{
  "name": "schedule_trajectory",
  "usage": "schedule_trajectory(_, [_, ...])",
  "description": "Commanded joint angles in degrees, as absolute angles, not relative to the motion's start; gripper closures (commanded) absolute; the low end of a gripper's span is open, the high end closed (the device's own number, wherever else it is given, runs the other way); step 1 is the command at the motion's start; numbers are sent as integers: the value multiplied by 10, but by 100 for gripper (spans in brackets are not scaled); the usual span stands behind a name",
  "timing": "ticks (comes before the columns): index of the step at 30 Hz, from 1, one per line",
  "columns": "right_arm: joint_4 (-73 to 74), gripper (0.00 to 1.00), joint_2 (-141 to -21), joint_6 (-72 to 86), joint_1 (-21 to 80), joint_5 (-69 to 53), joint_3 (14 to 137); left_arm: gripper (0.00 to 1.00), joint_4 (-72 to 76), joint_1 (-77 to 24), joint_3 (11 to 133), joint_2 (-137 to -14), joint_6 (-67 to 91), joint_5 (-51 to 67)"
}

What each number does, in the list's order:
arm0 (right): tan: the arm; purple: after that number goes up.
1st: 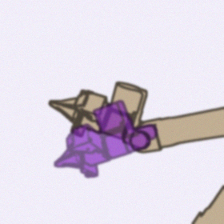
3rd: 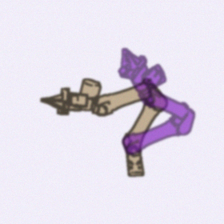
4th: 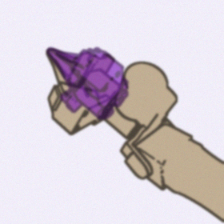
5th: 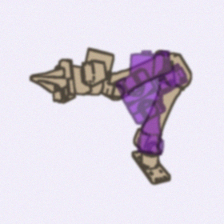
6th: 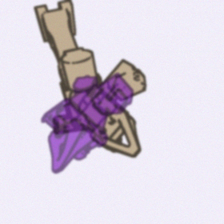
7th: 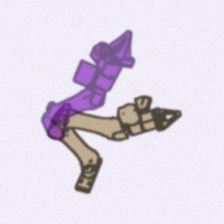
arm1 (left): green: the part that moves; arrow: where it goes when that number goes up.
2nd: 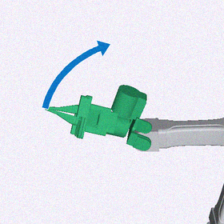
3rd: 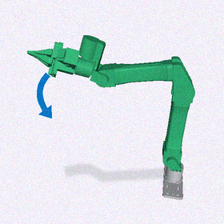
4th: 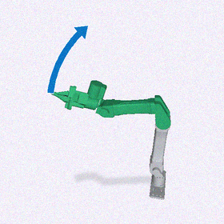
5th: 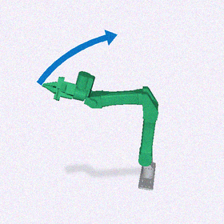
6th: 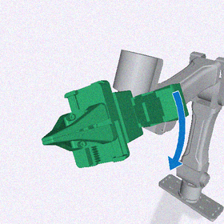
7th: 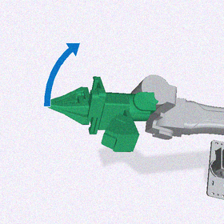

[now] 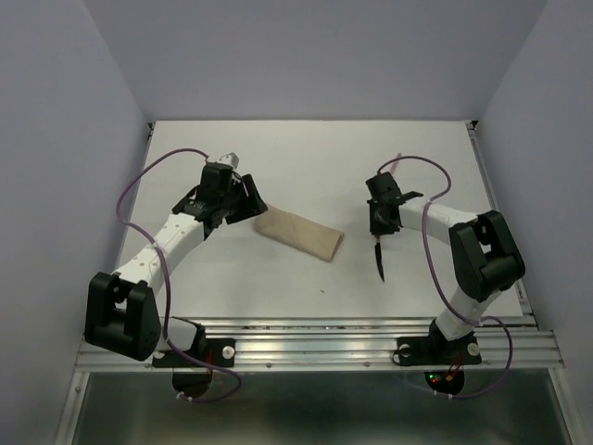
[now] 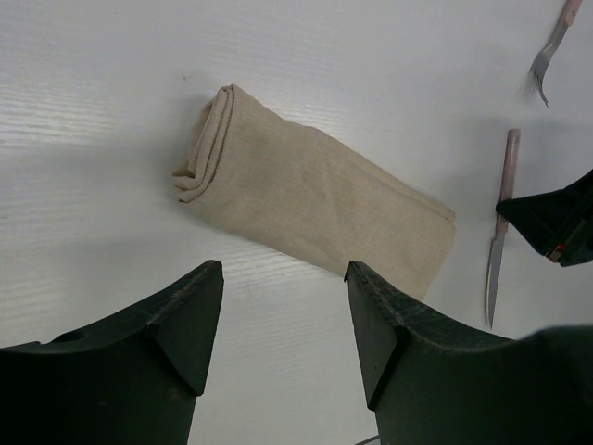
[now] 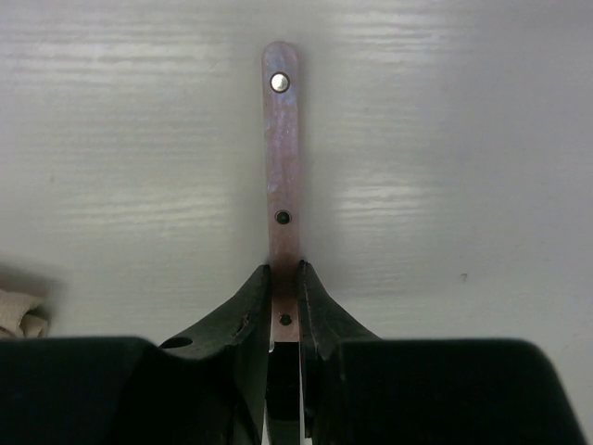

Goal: Fold the napkin into a case and place the utensils inside
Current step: Move the knife to the corner of the board, then pick up the knife from the corner of the board.

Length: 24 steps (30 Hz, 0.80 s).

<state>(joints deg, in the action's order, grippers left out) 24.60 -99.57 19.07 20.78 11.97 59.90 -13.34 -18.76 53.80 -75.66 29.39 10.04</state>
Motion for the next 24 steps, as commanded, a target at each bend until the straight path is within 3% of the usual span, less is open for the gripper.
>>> schedule_trajectory(1, [235,85,-951,200,239,109,556,34,-135,-192,568,-760,279,94])
schedule_trajectory(9, [207,75,-924,213,256,119,510,34,-137,-196,568,-770,280,91])
schedule_trajectory(19, [189,44,-939,220,285,119,485,34,-134,-197,572,-788,277,94])
schedule_trajectory(24, [205,42,-960,224,290,117,497,34,-133,-197,576,-797,274,97])
